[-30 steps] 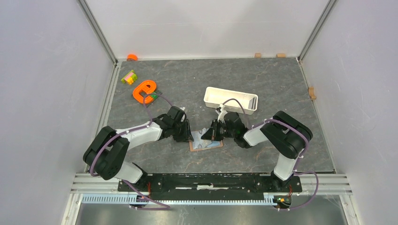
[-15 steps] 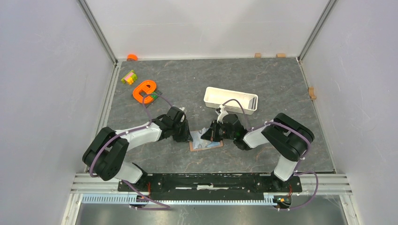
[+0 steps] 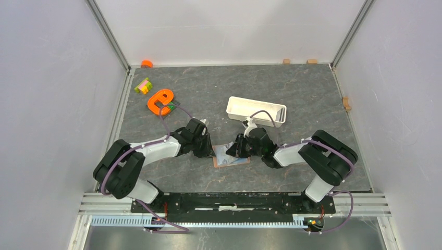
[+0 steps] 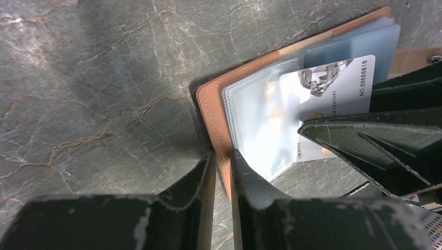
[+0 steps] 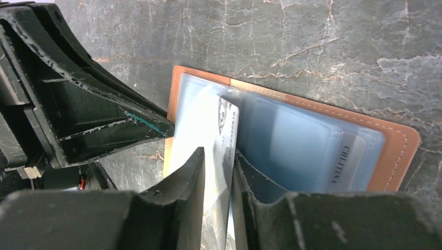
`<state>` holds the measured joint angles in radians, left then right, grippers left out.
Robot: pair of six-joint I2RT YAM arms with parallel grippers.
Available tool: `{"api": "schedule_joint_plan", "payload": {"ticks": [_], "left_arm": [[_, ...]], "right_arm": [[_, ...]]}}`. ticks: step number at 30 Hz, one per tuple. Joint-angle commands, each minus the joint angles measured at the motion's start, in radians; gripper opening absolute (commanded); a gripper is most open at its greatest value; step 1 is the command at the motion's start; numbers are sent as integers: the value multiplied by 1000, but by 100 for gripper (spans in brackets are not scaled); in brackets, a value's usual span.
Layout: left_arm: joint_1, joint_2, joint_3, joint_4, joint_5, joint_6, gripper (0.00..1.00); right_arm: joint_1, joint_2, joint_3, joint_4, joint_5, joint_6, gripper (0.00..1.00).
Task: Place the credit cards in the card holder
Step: Insert the credit card into the card holder.
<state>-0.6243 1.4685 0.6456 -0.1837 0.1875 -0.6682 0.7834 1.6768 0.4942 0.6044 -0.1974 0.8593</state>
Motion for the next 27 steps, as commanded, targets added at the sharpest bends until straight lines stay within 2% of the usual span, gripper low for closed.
{"api": "schedule_joint_plan", "payload": {"ticks": [1,4,6,20,27], "left_arm": [[-11,39,-31,-37,-16,-14,24],[-10,39,-29,-33,-6,-14,24],[-11,37,-29,-34,-6,-14,24],[-11,11,-23,-44,-2,-10,23],[-11,-7,-21,-59,-6,-9,23]], "right_arm": [[5,-17,-46,-152,49,-57,33],[5,-38,-39,-174,43,-68,43],[5,-56,-37,-189,50,-73,45],[5,-163,-7,-330,112,-147,54],[4,-193,38,-409,139,-206,55]]}}
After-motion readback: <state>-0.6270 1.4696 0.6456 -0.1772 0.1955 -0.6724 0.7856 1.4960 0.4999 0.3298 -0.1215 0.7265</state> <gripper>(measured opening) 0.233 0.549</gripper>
